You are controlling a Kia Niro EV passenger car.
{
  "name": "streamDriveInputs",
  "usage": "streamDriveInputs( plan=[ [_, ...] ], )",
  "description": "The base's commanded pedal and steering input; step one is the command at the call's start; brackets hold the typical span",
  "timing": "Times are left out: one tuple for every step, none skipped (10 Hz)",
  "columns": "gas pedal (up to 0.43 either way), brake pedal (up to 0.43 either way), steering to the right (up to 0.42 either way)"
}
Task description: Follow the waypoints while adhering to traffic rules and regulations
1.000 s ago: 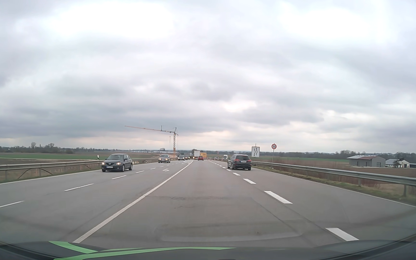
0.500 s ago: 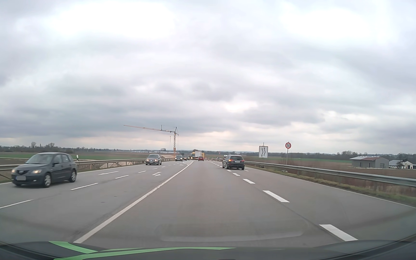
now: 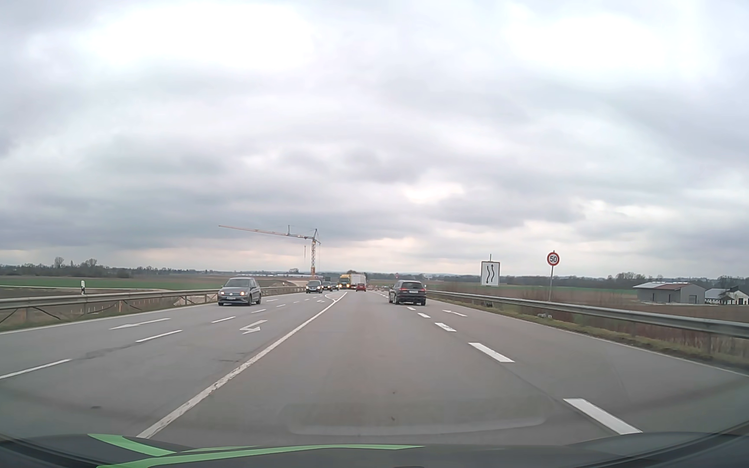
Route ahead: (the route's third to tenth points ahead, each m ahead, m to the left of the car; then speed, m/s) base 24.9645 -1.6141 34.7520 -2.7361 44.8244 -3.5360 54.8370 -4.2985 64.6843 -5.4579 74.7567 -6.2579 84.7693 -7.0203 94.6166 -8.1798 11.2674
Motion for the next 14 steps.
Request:
streamDriveInputs(
  plan=[
    [0.079,0.0,0.001],
    [0.079,0.0,0.0],
    [0.079,0.0,0.0],
    [0.079,0.0,0.0],
    [0.079,0.0,0.0],
    [0.079,0.0,0.0],
    [0.079,0.0,0.0],
    [0.079,0.0,0.0],
    [0.079,0.0,0.0],
    [0.079,0.0,0.0],
    [0.079,0.0,0.0],
    [0.087,0.0,0.0],
    [0.087,0.0,0.0],
    [0.087,0.0,0.0]
  ],
)
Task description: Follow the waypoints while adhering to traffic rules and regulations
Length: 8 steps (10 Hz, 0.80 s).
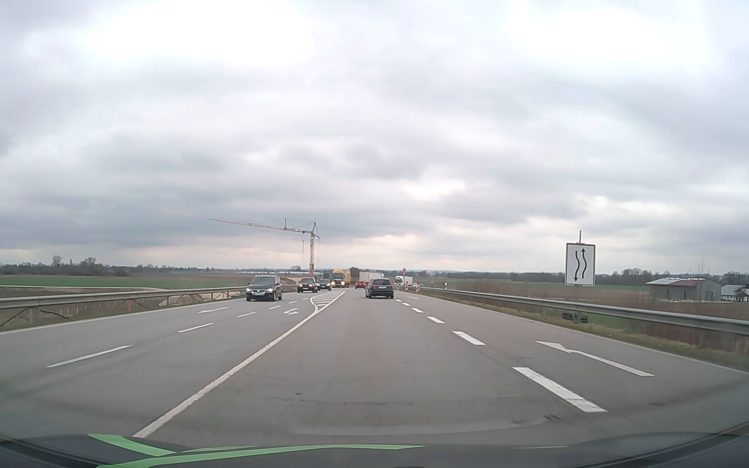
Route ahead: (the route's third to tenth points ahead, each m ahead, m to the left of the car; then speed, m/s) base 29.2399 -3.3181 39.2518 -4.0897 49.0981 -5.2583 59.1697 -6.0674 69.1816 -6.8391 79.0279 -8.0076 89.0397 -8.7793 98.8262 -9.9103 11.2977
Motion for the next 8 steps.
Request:
streamDriveInputs(
  plan=[
    [0.087,0.0,0.0],
    [0.087,0.0,0.0],
    [0.087,0.0,0.0],
    [0.087,0.0,0.0],
    [0.087,0.0,0.0],
    [0.087,0.0,0.0],
    [0.098,0.0,0.0],
    [0.098,0.0,0.0]
  ],
)
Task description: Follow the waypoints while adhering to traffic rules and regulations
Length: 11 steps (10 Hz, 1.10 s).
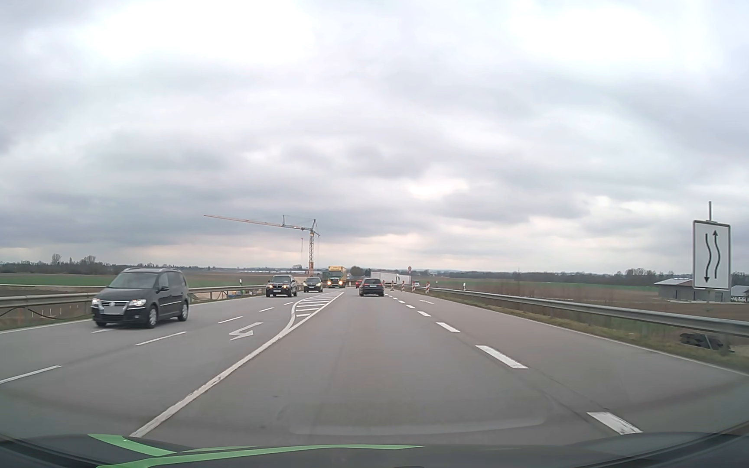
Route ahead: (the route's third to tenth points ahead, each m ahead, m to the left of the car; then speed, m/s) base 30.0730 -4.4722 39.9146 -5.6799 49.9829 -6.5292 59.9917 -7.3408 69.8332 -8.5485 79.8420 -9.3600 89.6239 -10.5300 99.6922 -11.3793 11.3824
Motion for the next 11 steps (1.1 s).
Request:
streamDriveInputs(
  plan=[
    [0.098,0.0,0.0],
    [0.098,0.0,0.0],
    [0.098,0.0,0.0],
    [0.098,0.0,0.0],
    [0.098,0.0,0.0],
    [0.098,0.0,0.0],
    [0.098,0.0,0.0],
    [0.098,0.0,0.0],
    [0.098,0.0,0.0],
    [0.098,0.0,0.0],
    [0.098,0.0,0.0]
  ],
)
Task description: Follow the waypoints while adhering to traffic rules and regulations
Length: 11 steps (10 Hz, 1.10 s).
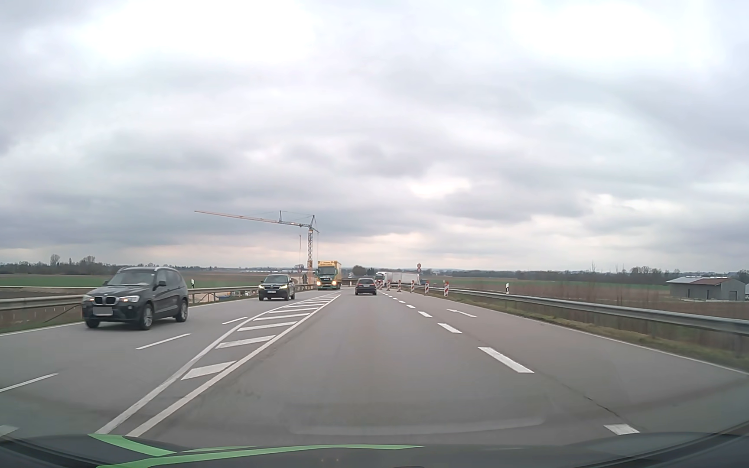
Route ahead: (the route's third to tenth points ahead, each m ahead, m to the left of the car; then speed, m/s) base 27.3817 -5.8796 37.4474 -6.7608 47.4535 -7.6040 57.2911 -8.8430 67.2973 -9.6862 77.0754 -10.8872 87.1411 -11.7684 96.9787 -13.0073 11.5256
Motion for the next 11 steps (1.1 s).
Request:
streamDriveInputs(
  plan=[
    [0.098,0.0,0.0],
    [0.087,0.0,0.0],
    [0.067,0.0,0.0],
    [0.02,0.0,0.0],
    [0.0,0.0,0.0],
    [0.0,0.0,0.0],
    [0.0,0.0,0.0],
    [0.0,0.0,0.0],
    [0.0,0.0,0.0],
    [0.0,0.0,0.0],
    [0.02,0.0,-0.001]
  ],
)
